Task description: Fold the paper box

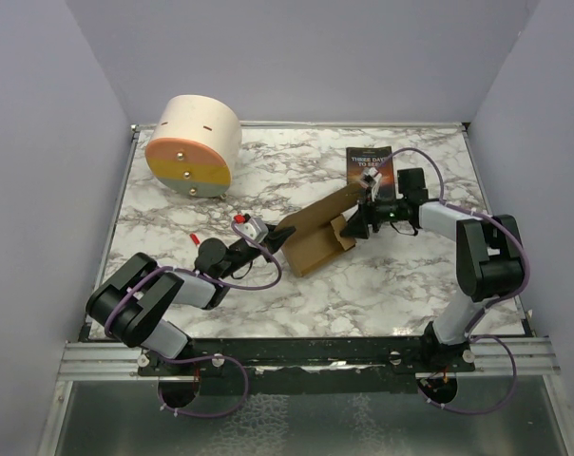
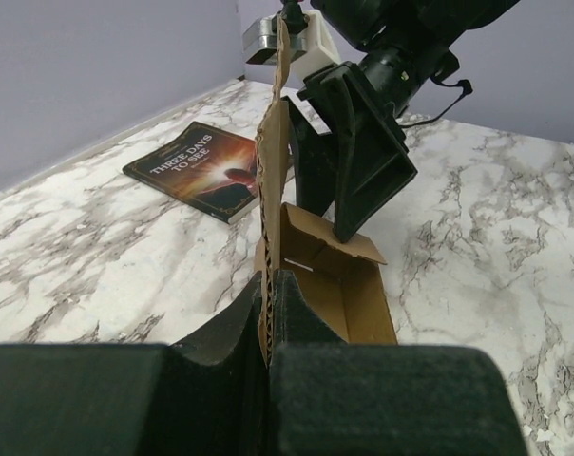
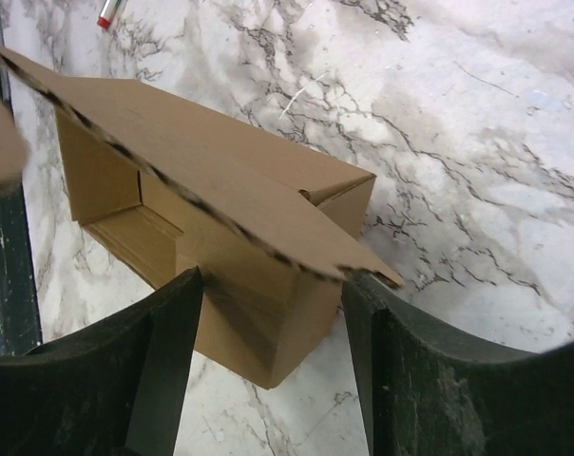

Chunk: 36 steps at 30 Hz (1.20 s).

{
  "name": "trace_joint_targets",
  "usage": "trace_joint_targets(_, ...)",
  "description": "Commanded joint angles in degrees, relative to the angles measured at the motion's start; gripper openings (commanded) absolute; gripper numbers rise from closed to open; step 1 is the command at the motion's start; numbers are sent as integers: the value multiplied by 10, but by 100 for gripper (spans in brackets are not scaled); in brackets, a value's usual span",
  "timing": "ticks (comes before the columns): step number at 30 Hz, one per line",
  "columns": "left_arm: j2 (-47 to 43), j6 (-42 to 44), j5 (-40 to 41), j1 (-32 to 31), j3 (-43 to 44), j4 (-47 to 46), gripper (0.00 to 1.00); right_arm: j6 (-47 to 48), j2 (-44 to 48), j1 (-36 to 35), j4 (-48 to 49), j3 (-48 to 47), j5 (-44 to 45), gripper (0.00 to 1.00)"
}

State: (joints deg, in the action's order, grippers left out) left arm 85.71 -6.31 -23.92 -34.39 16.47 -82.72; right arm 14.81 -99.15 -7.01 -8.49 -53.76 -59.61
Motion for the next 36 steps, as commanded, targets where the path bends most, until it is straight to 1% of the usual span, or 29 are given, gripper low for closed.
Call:
trace_joint_targets(1, -6, -11, -2, -4, -1, -25, 0, 0, -11, -16, 20, 5, 20, 60)
trace_joint_targets(4, -7, -13, -2, -4, -3, -26, 0, 0, -9, -19, 25, 9, 38, 55)
trace_joint_targets(10, -10, -19, -1, -4, -7, -30, 0, -1, -1, -24, 33, 12, 81, 40)
trace_joint_targets(12, -11, -22, 0, -4, -8, -31, 0, -1, 2, -28, 37, 14, 89, 33)
trace_joint_targets(14, -11, -30, 4, -4, -8, -33, 0, 1, 5, -32, 40, 16, 96, 31)
trace_joint_targets(24, -21, -80, 18, -6, -12, -29, 0, 12, 9, -61, 58, 24, 166, 30)
trace_joint_targets(29, -22, -90, 24, -13, -12, -15, 0, 19, 20, -82, 67, 27, 225, 30)
trace_joint_targets(32, -23, -100, 41, -17, -12, -4, 0, 23, 23, -92, 69, 28, 254, 30)
trace_joint_targets(36, -22, -109, 61, -22, -16, 4, 0, 30, 21, -109, 71, 25, 310, 6)
